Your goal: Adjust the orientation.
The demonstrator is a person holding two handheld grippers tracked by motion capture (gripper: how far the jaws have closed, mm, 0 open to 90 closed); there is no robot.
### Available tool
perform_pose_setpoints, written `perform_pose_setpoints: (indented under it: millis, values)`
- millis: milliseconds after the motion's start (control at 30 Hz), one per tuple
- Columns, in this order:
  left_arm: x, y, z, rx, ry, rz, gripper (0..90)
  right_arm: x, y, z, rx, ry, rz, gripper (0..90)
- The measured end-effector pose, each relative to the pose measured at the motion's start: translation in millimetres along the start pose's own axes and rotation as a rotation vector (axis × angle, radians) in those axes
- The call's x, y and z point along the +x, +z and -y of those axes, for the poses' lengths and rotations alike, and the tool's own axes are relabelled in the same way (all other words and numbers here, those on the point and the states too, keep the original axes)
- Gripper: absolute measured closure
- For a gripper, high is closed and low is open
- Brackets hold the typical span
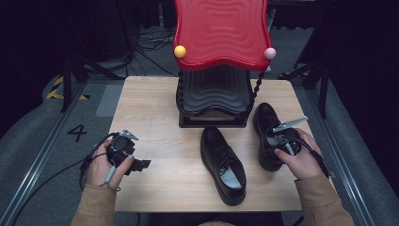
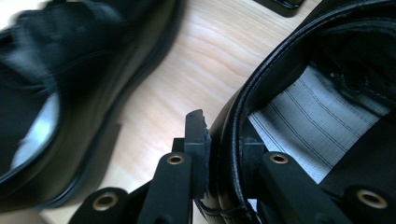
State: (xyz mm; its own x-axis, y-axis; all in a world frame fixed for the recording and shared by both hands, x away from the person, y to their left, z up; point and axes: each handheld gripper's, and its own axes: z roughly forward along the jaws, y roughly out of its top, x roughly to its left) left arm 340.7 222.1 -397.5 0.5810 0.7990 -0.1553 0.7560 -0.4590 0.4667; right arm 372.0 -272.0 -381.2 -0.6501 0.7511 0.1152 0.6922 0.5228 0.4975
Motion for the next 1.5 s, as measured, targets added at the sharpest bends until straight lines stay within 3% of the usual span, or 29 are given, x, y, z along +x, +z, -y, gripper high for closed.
perform_pose_setpoints:
  millis: [433,633,833,967,1233,1500]
  values:
    - [-2.4,11.2,-22.7,0.001,0.048,0.028,21.4,35.8,-39.5,17.3,0.036,-0.125,-0.055,78.6]
    - [-4.0,16.2,-30.5,0.005,0.062,0.037,21.4,54.9,-46.2,21.0,0.064,-0.196,-0.069,78.6]
    - [-4.6,18.4,-35.3,0.002,0.071,0.046,21.5,65.7,-48.6,23.1,0.074,-0.233,-0.099,78.6]
    - [-4.9,19.7,-36.3,0.005,0.074,0.047,21.5,72.2,-43.5,22.3,0.091,-0.275,-0.113,78.6]
    - [-4.7,17.3,-33.4,0.006,0.070,0.044,21.5,75.9,-14.3,15.9,0.104,-0.368,-0.110,78.6]
    - [-4.3,16.3,-31.8,0.004,0.065,0.042,21.4,81.6,13.6,16.0,0.173,-0.407,-0.095,78.4]
